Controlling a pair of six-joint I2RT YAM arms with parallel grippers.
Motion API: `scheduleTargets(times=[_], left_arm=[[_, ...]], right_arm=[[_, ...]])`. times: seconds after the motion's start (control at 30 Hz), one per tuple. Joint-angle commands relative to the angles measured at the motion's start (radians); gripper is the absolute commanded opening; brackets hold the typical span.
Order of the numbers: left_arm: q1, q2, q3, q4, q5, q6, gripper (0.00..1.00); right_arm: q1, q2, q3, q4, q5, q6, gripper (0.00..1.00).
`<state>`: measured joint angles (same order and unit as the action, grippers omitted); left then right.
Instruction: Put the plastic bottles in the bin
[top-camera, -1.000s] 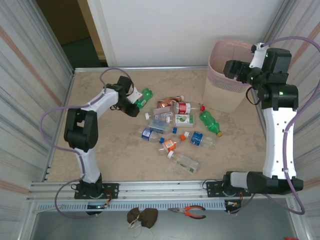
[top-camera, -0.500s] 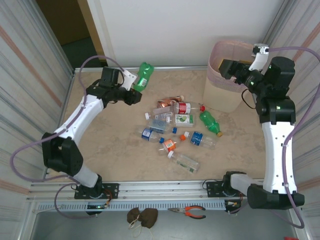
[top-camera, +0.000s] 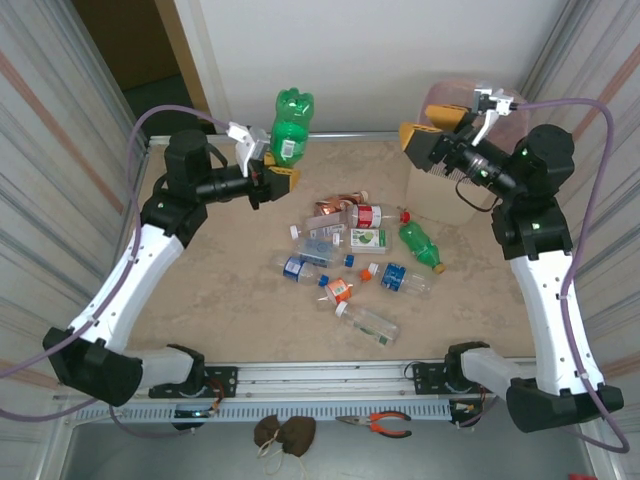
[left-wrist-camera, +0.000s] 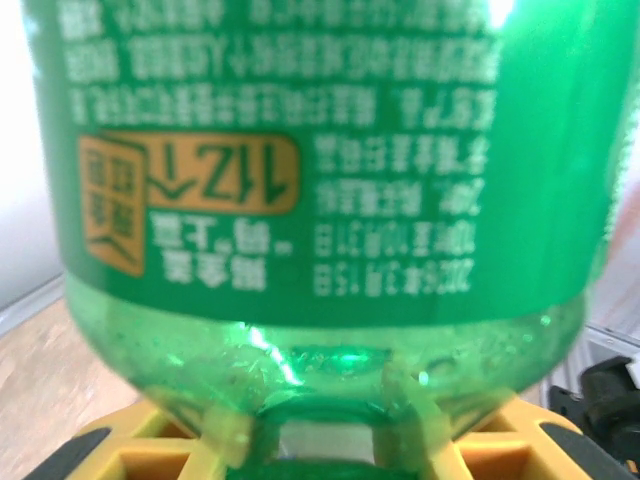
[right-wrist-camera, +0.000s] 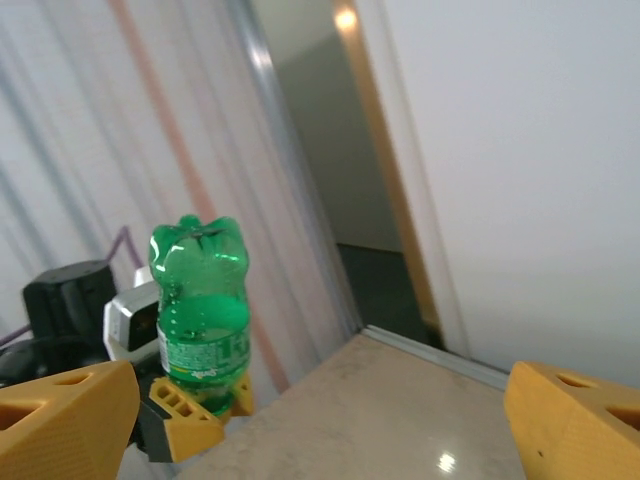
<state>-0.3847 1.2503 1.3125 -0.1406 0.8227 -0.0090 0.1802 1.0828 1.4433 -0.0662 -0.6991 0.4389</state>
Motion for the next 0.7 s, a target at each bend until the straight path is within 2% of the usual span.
scheduleTargets(times=[0.0,0.43,0.67], left_arm=[[-0.035,-0.040,-0.008,0.093,0.079,-0.025,0.24],[-0.183,-0.062,0.043,0.162,0.119,-0.005,0.24],[-0.224,-0.049,0.062,0.185,0.116,-0.012,0.25]], right_arm=[[0.063,-0.016,0.002,0.096,-0.057,-0.027,0.94],[0.342,0.065,0.069,0.087,-0.073,-0.174,0.99],[0.425,0.117,0.091,0.095,-0.090,-0.213,0.99]])
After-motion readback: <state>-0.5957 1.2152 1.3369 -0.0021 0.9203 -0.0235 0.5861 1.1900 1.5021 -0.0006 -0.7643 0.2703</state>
